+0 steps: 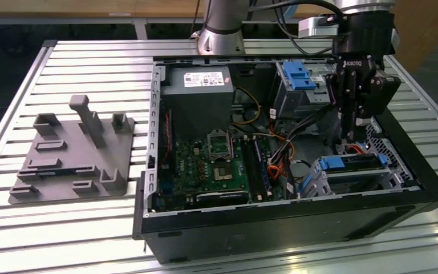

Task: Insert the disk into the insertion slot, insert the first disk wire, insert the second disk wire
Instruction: 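Insert the second disk wire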

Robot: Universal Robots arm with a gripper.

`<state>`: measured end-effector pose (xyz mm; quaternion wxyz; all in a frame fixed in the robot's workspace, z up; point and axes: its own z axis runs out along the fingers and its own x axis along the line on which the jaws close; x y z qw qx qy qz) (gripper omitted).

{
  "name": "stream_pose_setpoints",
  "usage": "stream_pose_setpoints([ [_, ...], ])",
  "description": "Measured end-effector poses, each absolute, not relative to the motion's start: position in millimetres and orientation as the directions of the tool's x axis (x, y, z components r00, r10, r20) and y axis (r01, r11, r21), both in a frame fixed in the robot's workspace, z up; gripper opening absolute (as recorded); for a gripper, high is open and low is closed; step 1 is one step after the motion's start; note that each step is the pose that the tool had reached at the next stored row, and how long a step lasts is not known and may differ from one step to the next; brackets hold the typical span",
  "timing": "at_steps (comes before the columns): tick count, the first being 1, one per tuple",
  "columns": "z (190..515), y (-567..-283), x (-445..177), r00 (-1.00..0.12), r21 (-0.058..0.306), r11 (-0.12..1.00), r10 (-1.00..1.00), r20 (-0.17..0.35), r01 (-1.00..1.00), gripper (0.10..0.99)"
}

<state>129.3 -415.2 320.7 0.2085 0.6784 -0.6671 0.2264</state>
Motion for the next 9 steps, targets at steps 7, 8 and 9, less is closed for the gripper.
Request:
stream_pose_setpoints([
  [7,319.5,-415.3,128.4,0.006,-0.023,-0.023,-0.810,0.586,-0.999,0.333],
  [8,319.4,-415.3,128.5,0.005,-0.023,-0.023,-0.810,0.586,-0.999,0.333],
  [9,319.3,-415.3,128.5,0.005,-0.024,-0.023,-0.811,0.586,-0.999,0.333],
])
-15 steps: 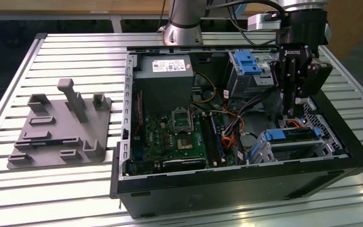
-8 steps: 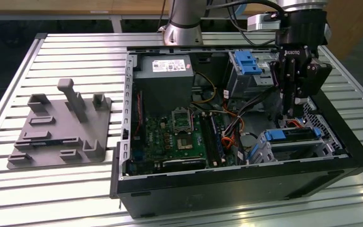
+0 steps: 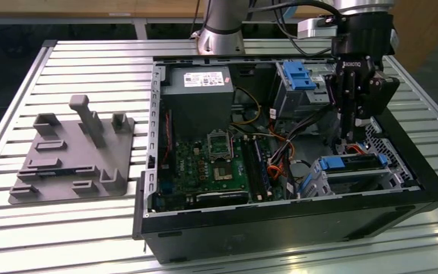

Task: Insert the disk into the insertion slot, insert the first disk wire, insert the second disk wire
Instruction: 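Insert the second disk wire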

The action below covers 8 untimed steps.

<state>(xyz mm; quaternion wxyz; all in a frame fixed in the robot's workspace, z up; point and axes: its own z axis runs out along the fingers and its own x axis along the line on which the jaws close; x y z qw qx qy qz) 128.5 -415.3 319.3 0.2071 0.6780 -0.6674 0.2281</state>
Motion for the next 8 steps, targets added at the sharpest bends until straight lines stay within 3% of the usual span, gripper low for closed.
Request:
stream_pose_setpoints([
  [5,319.2,-415.2,128.5,0.005,-0.024,-0.023,-0.811,0.586,-0.999,0.333],
  [7,319.2,-415.2,128.4,0.005,-0.024,-0.023,-0.811,0.586,-0.999,0.251],
  [8,319.2,-415.2,128.4,0.005,-0.024,-0.023,-0.811,0.586,-0.999,0.251],
])
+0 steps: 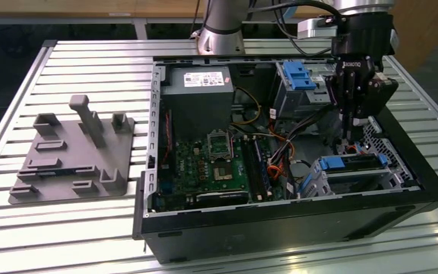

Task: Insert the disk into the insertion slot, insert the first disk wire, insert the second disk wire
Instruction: 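Insert the second disk wire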

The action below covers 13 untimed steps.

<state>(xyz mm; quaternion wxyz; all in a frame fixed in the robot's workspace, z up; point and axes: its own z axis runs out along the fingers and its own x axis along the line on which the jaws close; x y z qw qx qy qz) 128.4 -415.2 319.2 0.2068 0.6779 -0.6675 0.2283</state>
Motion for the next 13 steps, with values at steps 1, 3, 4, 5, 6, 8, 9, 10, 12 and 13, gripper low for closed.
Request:
stream_pose_setpoints([
  [1,319.2,-415.2,128.5,0.005,-0.024,-0.023,-0.811,0.586,-0.999,0.196],
  [3,319.2,-415.2,128.4,0.005,-0.024,-0.023,-0.811,0.586,-0.999,0.145],
  [4,319.2,-415.2,128.4,0.005,-0.024,-0.023,-0.811,0.586,-0.999,0.141],
  [5,319.2,-415.2,128.5,0.005,-0.024,-0.023,-0.811,0.586,-0.999,0.141],
  [6,319.2,-415.2,128.4,0.005,-0.024,-0.023,-0.811,0.586,-0.999,0.141],
  [8,319.2,-415.2,128.4,0.005,-0.025,-0.023,-0.811,0.586,-0.999,0.141],
  [9,319.2,-415.2,128.4,0.005,-0.025,-0.023,-0.811,0.586,-0.999,0.141],
  [10,319.2,-415.2,128.4,0.005,-0.025,-0.023,-0.811,0.586,-0.999,0.141],
  [12,319.2,-415.2,128.4,0.005,-0.025,-0.023,-0.811,0.586,-0.999,0.141],
  [13,319.2,-415.2,128.4,0.005,-0.025,-0.023,-0.811,0.586,-0.999,0.141],
])
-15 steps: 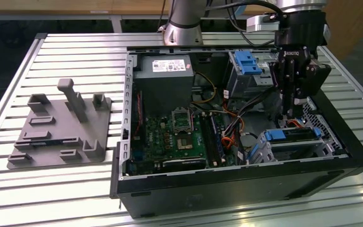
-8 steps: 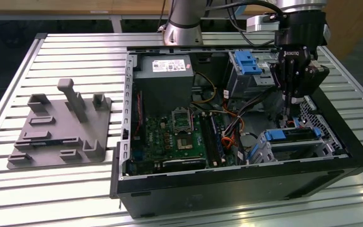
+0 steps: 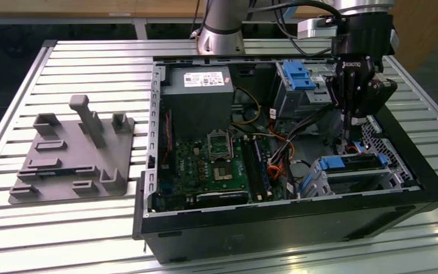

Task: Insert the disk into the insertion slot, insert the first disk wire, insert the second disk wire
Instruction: 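Insert the second disk wire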

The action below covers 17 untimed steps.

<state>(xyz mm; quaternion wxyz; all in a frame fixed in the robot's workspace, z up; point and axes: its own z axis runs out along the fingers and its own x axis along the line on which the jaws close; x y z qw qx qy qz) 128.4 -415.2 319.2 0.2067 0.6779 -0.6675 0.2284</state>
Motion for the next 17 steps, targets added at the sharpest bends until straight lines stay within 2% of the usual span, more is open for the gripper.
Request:
stream_pose_setpoints([
  [6,319.1,-415.3,128.4,0.003,-0.027,-0.023,-0.811,0.585,-0.999,0.141],
  [7,319.1,-415.2,128.5,0.003,-0.028,-0.023,-0.811,0.585,-0.999,0.157],
  [8,319.3,-415.2,128.5,0.003,-0.028,-0.023,-0.812,0.584,-0.999,0.212],
  [9,319.6,-415.2,128.4,0.002,-0.028,-0.023,-0.812,0.584,-0.999,0.212],
  [10,319.7,-415.2,128.4,0.002,-0.029,-0.023,-0.813,0.583,-0.999,0.275],
  [12,319.8,-415.4,128.4,0.002,-0.029,-0.023,-0.816,0.579,-0.999,0.275],
  [17,319.7,-418.0,128.4,-0.003,-0.039,-0.021,-0.849,0.529,-0.999,0.275],
])
